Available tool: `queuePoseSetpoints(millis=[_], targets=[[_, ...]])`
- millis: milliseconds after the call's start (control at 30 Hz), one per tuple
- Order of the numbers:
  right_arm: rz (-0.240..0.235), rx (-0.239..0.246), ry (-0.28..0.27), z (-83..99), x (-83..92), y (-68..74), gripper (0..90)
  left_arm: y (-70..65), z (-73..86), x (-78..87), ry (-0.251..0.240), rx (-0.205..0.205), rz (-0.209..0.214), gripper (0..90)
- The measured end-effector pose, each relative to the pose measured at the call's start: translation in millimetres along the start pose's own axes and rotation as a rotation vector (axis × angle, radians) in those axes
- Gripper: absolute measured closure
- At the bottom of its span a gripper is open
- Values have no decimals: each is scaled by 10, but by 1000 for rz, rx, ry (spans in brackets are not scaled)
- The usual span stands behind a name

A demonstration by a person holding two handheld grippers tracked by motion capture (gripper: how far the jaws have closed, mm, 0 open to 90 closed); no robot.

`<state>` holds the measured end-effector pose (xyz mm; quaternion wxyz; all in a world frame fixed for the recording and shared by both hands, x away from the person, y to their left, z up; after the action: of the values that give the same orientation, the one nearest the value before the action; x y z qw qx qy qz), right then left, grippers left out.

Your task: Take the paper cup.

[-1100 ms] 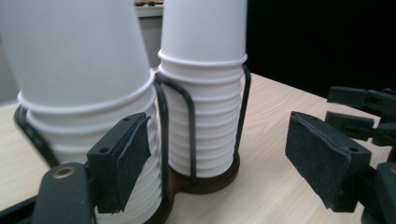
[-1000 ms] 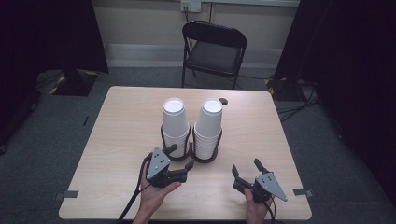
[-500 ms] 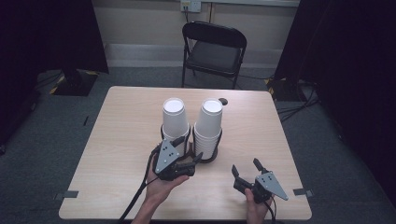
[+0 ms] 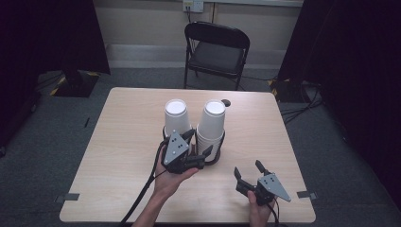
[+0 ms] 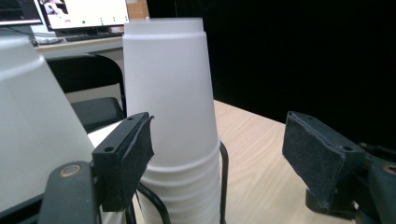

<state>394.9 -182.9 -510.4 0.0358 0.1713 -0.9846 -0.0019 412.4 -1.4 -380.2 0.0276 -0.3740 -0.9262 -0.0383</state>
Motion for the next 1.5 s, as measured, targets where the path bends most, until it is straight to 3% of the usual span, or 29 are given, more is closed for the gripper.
queuePoseSetpoints(millis=[367,467,767,1000,1200,1367,1500], targets=[[2,3,5,4,-7,-1,149,95,-161,-187,9,28,-9,204],[1,-1,11,8,-12,-3,149,91,-187,-245,17,21,-2,162],[-2,6,10,7,-11,6,150,94,-279,-346,28,6,3,155],[-7,7,10,7,-12,10,150,159,-340,-429,36,-18,-30,155],[-22,2,13,9,-15,14,150,208,-353,-505,39,6,-42,161],[-22,3,13,10,-13,18,151,229,-341,-567,52,-9,-71,160],[-26,3,12,9,-14,21,152,232,-342,-638,66,-47,-89,159]])
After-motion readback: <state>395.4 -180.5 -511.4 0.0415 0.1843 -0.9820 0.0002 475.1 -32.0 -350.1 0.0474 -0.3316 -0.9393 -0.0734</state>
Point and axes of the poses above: each handheld gripper's, and its own axes: x roughly backward along the jaws, z roughly out of its underside, y roughly to its left, the point moved 10 cm from there along -x, roughly forward along the jaws, and after that the axes turned 4 degrees about -y, right-handed, at the moved point
